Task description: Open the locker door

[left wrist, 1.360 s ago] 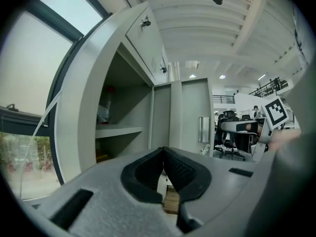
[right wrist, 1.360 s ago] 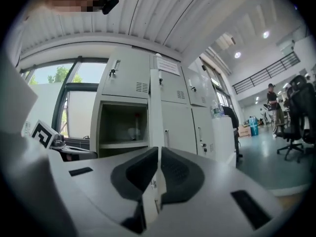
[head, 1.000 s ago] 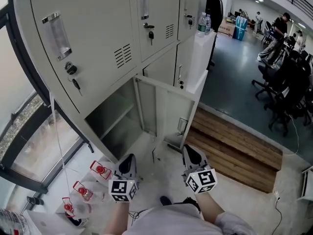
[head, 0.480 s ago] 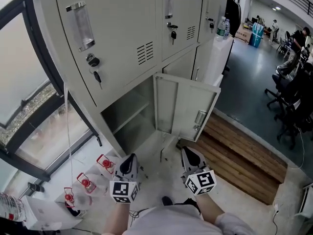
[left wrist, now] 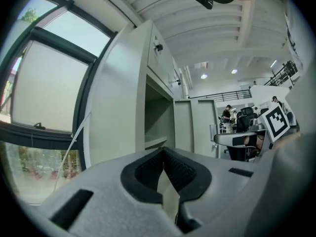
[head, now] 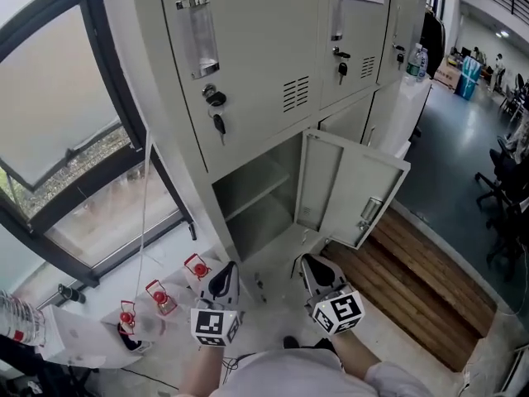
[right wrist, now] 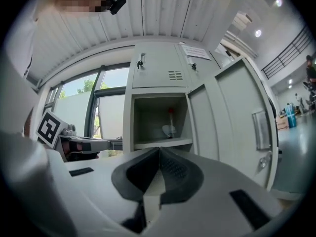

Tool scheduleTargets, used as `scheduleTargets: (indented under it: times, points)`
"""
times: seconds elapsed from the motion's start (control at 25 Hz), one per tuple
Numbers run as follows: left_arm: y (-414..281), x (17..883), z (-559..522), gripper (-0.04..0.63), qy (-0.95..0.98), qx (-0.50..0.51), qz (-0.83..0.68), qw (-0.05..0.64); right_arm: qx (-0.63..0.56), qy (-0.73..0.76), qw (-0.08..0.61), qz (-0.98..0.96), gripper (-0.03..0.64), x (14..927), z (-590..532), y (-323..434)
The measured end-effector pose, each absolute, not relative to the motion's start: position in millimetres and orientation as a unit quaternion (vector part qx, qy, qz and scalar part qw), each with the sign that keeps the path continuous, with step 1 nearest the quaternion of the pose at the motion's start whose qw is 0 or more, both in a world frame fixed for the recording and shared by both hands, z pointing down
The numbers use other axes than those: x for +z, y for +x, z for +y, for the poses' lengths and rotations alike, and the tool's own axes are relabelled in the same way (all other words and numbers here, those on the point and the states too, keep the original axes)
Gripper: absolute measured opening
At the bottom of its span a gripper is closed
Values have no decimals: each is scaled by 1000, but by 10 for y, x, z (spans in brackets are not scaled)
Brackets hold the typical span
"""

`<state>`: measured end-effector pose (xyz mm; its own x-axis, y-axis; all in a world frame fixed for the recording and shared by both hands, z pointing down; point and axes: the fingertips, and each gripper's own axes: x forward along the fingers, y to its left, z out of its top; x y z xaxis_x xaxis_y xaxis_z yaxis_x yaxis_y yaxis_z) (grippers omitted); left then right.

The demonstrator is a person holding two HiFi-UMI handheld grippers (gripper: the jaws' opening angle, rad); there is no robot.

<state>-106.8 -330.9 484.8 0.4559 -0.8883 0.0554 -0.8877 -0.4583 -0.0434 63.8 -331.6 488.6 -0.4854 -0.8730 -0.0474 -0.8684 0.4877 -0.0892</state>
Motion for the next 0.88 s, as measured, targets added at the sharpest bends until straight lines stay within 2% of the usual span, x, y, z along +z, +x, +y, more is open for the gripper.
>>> scheduleTargets:
  times: [0.36, 0.88]
  points:
    - [-1284, 4847, -3241, 2, -841, -36, 540, 2, -21, -474, 29, 880, 14, 4912, -3337, 310]
    - [-1284, 4854, -3264, 2, -843, -40, 537, 6, -29, -476, 29, 878, 14, 4935, -3376, 323]
